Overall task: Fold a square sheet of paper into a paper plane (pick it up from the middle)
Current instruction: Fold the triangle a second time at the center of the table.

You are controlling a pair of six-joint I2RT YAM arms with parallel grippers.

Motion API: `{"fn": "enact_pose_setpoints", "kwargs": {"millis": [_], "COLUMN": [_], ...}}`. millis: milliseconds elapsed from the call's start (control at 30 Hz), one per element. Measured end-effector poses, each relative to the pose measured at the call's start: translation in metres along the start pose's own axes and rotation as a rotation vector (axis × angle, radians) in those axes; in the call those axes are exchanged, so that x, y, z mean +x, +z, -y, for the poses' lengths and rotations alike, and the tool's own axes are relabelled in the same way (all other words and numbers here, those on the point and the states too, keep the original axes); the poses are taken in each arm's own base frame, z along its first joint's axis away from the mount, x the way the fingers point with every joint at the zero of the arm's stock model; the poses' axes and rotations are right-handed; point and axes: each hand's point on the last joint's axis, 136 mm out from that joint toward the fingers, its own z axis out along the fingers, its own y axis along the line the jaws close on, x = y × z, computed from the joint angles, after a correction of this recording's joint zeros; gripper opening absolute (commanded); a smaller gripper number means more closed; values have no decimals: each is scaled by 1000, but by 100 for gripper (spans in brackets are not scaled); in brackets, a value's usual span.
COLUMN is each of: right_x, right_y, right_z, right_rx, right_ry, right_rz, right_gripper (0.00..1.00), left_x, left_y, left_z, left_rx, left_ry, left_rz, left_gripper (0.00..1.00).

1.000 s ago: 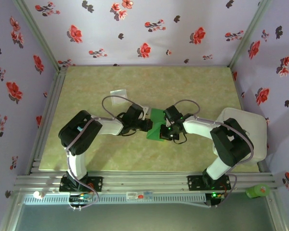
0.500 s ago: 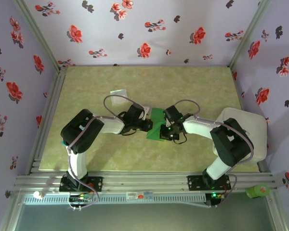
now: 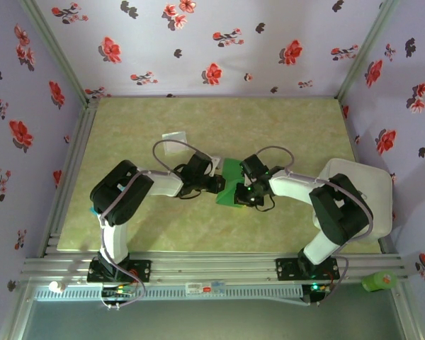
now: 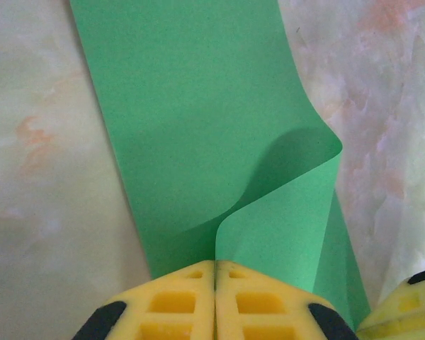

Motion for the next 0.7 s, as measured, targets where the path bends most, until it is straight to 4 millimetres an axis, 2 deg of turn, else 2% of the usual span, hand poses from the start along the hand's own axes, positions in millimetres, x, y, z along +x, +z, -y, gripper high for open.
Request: {"fn": "enact_pose_setpoints", "kwargs": {"millis": [400, 600, 700], "right_x": [-14, -21, -22], "right_y": [-7, 0, 6], "right_z": [-21, -30, -27], "right_rx": [-90, -139, -130], "right_ry": [50, 53, 60], "right_rz": [55, 70, 60], "right_gripper": [15, 11, 10], "left_x": [4, 6, 6], "left_y": [-6, -7, -9], "left_z": [-1, -1, -2], "left_rx": [-8, -29, -39], "left_ry": [-90, -114, -126], "left_rz": [45, 56, 63], "left_gripper": [7, 7, 7]}}
